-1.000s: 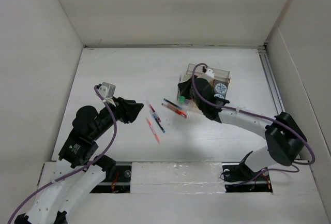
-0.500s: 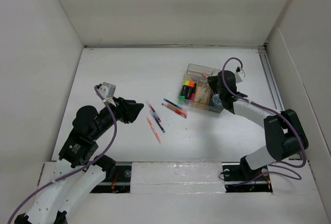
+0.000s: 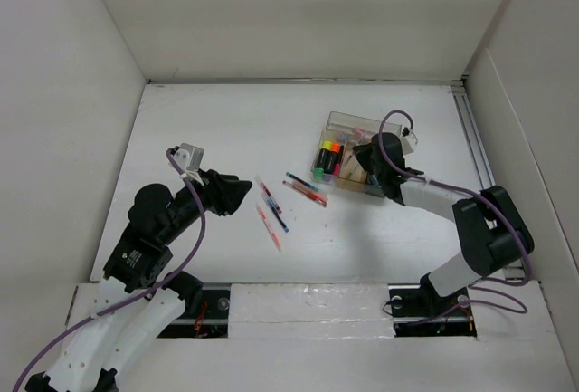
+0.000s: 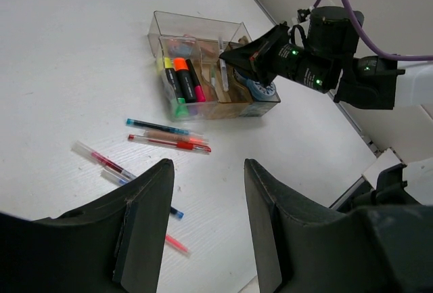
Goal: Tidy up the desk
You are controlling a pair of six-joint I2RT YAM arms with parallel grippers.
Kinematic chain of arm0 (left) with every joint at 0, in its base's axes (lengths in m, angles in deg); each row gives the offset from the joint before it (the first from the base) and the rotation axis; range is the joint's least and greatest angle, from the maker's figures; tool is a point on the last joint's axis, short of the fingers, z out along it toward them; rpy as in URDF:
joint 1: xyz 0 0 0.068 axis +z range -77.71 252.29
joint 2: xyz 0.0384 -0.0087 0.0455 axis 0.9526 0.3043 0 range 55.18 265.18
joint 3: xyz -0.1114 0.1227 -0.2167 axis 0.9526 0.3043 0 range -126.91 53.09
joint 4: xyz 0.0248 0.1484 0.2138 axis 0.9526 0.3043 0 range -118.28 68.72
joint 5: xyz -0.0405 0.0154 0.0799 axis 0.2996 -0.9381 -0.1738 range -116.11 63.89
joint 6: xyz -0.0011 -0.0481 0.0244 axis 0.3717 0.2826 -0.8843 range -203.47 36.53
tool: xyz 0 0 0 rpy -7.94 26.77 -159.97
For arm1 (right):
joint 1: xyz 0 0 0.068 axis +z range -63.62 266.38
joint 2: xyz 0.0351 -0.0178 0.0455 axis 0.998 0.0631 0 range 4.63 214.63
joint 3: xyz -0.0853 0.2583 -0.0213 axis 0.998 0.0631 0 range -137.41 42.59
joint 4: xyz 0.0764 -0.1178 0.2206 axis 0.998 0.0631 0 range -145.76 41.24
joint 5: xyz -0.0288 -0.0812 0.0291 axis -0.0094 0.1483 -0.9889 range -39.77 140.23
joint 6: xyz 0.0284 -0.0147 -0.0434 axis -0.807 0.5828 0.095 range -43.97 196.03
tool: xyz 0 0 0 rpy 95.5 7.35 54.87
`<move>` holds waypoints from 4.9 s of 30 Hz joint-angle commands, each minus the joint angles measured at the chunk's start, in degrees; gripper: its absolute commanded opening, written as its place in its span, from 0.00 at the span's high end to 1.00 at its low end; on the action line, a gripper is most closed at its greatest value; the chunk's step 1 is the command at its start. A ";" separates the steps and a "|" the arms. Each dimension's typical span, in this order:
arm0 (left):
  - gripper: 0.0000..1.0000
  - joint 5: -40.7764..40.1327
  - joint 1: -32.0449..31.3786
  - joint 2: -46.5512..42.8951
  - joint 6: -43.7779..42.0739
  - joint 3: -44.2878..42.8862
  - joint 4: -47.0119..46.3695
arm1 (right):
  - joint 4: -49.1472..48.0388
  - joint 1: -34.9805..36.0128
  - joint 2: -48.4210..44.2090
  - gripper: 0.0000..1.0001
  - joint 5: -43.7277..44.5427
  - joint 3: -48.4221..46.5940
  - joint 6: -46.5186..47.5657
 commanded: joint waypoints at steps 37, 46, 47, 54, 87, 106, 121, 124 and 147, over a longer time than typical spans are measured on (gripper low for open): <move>0.58 0.28 0.17 -0.43 -0.58 -0.79 -2.73 | 1.55 40.39 3.25 0.76 6.92 -7.67 19.02; 0.58 -0.16 0.17 -0.43 -0.41 -0.79 -2.46 | 12.44 48.38 18.53 0.55 17.90 -20.49 21.39; 0.58 -0.07 0.17 -0.52 -0.58 -0.88 -2.46 | 12.88 48.38 19.24 0.55 18.34 -20.85 21.13; 0.58 0.10 0.17 -0.69 -0.58 -0.88 -2.55 | 13.24 48.38 21.09 0.57 21.16 -20.85 20.16; 0.58 0.28 0.17 -0.43 -0.67 -0.88 -2.64 | -4.86 44.19 -6.23 1.00 5.08 -4.96 21.31; 0.58 0.90 0.17 0.27 -0.67 -0.97 -2.90 | -5.04 4.18 -14.17 1.00 4.99 5.69 1.53; 0.58 0.98 0.17 0.27 -0.76 -0.79 -2.99 | -4.25 2.15 -1.85 1.00 5.95 0.86 0.47; 0.58 1.16 0.17 0.71 -0.76 -0.88 -2.90 | -4.34 1.63 -0.80 1.00 5.69 0.94 0.30; 0.58 1.16 0.17 0.10 -0.76 -0.88 -2.99 | -4.94 10.23 -10.45 0.73 7.54 2.00 7.04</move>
